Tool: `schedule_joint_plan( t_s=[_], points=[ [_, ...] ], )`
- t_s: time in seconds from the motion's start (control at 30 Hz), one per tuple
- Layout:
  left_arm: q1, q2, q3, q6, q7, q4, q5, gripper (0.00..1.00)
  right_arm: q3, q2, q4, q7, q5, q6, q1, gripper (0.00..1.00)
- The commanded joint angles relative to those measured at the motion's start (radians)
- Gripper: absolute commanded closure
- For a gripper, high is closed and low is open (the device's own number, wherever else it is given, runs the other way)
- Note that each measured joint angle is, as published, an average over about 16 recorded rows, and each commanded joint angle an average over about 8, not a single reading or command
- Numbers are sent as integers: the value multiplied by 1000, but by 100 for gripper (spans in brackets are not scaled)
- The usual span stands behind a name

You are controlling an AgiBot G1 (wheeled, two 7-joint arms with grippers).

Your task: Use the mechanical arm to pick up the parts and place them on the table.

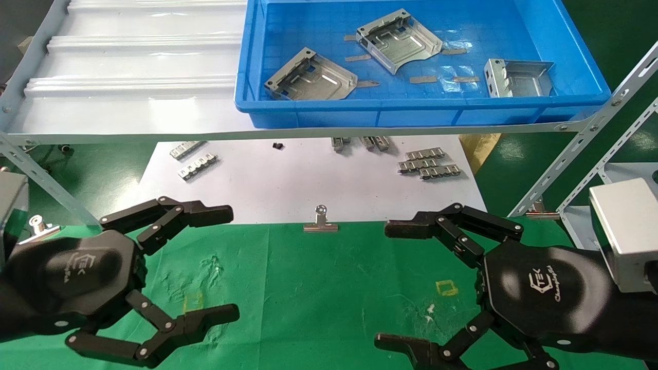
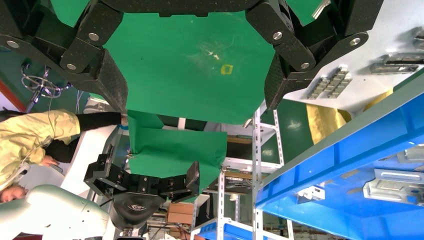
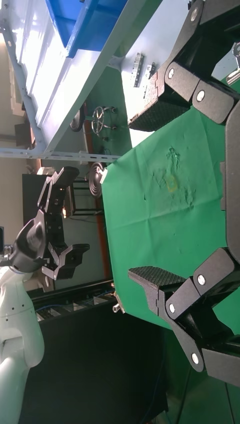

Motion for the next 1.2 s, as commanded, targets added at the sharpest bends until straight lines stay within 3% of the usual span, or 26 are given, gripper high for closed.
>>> schedule_joint_plan(
  t_s=[0.03,1.2],
  points=[
    [0,0,0,0,0,0,0,100,0,0,0,0,0,0,0,0],
    [0,0,0,0,0,0,0,100,0,0,0,0,0,0,0,0]
  ],
)
